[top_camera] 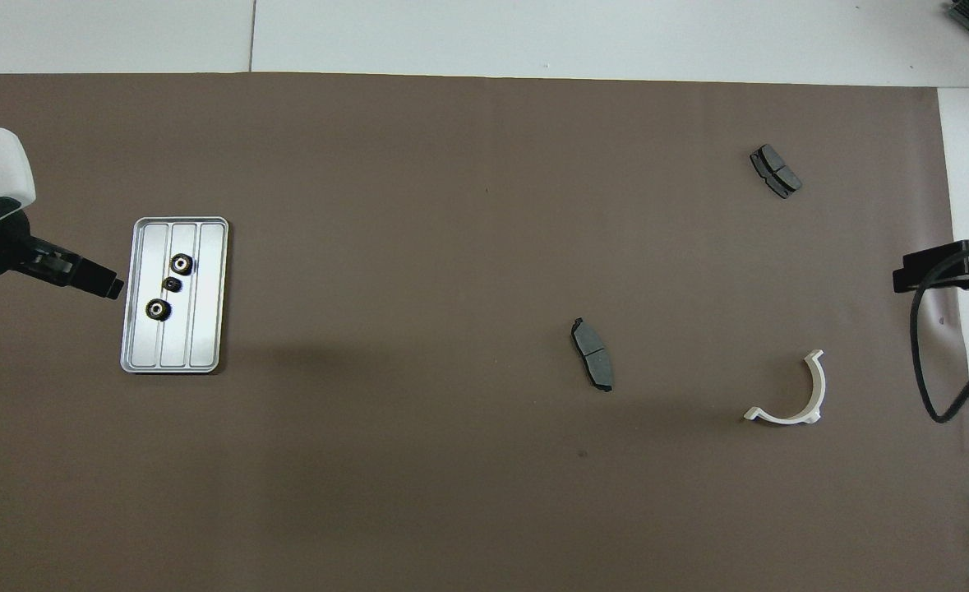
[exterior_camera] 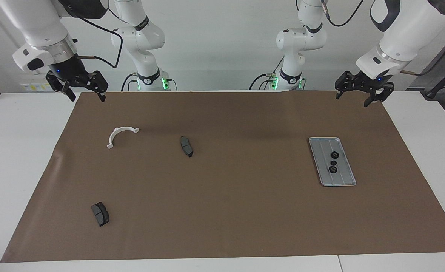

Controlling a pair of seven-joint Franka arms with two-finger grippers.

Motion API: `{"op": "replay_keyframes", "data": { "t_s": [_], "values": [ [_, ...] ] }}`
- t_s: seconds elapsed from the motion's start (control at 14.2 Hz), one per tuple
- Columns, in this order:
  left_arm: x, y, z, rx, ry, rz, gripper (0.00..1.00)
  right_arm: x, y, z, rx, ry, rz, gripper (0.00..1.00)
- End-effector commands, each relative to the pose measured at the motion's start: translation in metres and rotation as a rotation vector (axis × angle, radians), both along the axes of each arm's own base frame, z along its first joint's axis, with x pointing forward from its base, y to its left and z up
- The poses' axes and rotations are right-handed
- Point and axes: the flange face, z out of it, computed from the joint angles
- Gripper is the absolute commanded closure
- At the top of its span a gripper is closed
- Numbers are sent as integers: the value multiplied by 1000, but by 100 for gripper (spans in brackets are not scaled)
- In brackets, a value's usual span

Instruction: Pick bearing gear from pile to tray

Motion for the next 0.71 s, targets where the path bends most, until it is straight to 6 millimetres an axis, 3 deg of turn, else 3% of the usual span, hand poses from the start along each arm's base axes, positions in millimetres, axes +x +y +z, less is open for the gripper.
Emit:
{"op": "replay_keyframes", "data": {
  "t_s": [0.0, 0.21, 0.42, 0.64],
  "values": [
    [18, -14, 2, 23, 17, 9, 0, -4, 1, 0, 27, -5, -14, 0],
    [35, -35, -3, -6, 12, 33, 0, -4, 2, 0, 27, -5, -12, 0],
    [29, -26, 5, -58, 18, 92, 0, -4, 2, 0, 27, -5, -12, 0],
    [25, -24, -6, -48, -4, 163, 0, -4, 2, 0, 27, -5, -12, 0]
  ]
}}
